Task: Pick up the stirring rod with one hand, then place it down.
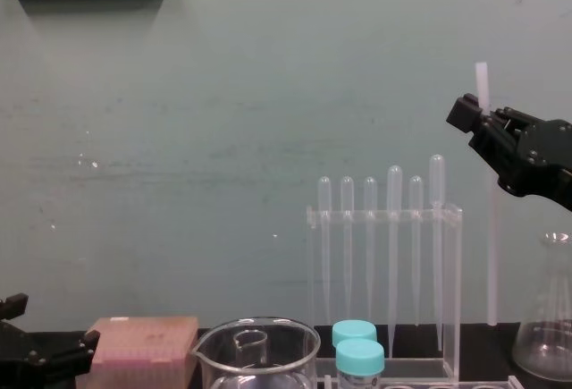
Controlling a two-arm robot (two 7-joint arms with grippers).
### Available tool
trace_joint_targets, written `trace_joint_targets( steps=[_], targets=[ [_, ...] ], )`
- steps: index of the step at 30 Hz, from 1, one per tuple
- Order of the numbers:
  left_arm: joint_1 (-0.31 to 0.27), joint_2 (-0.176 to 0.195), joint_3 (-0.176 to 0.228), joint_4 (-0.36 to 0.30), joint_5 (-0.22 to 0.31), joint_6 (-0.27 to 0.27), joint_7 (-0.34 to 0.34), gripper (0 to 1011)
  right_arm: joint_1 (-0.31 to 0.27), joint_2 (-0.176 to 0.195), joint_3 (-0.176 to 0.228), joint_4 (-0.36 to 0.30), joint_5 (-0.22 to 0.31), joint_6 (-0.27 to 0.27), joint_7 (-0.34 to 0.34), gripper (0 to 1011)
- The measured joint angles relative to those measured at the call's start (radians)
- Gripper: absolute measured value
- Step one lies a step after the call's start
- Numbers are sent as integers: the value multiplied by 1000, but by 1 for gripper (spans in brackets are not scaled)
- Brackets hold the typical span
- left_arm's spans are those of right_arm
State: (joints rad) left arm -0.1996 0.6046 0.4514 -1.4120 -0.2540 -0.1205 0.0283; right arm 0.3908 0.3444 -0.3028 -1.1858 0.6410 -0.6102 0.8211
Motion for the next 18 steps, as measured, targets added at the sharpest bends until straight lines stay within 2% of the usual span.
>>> trace_joint_targets(
  steps=[8,13,18],
  targets=[
    [0,0,0,0,0,0,0,1000,0,0,1,0,-1,0,0,69],
    [0,0,0,0,0,0,0,1000,-8,-2,18,-21,-3,3,0,69],
    [0,0,0,0,0,0,0,1000,-26,14,19,-53,12,44,27,69]
  ],
)
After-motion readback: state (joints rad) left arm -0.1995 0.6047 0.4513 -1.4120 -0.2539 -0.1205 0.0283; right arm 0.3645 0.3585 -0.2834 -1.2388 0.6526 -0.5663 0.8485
